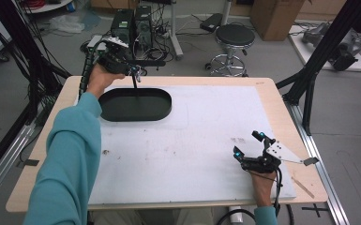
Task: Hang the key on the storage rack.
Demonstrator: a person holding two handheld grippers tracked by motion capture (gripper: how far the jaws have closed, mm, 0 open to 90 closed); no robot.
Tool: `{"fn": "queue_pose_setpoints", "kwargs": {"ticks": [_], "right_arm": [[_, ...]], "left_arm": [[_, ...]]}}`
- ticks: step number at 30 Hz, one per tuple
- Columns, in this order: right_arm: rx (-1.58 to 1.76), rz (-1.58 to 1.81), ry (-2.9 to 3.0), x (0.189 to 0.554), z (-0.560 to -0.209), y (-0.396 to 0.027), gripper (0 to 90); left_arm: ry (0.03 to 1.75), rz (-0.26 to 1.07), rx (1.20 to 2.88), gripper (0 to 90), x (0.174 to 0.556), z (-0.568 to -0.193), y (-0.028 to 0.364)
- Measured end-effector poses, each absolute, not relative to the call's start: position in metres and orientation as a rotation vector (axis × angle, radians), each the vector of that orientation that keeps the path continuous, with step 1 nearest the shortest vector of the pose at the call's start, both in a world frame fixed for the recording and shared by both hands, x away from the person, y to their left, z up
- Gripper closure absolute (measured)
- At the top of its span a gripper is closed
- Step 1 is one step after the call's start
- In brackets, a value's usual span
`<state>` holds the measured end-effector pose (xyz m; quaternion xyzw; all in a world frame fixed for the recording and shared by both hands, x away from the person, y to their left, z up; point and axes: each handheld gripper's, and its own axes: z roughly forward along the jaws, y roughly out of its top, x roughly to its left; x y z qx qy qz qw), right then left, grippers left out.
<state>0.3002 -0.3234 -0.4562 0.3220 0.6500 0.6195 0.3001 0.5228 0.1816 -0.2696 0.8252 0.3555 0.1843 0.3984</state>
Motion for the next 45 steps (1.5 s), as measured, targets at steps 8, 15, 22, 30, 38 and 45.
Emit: {"fn": "queue_pose_setpoints", "kwargs": {"ticks": [8,15,22,30,38,45], "right_arm": [[0.851,1.645,1.724,0.3,-0.456,-0.323,1.0],[0.857,1.652,1.724,0.3,-0.456,-0.324,1.0],[0.858,1.652,1.725,0.3,-0.456,-0.324,1.0],[0.856,1.647,1.726,0.3,-0.456,-0.324,1.0],[0.845,1.64,1.724,0.3,-0.456,-0.323,1.0],[0.846,1.643,1.725,0.3,-0.456,-0.323,1.0]], "left_arm": [[0.948,0.571,2.027,66.9,0.526,-0.272,0.183],[0.877,0.635,1.888,27.4,0.517,-0.273,0.191],[0.733,0.615,1.751,4.8,0.492,-0.277,0.204],[0.695,0.622,1.695,1.7,0.447,-0.291,0.235],[0.677,0.637,1.599,1.7,0.384,-0.328,0.274],[0.653,0.642,1.527,1.7,0.318,-0.365,0.299]]}}
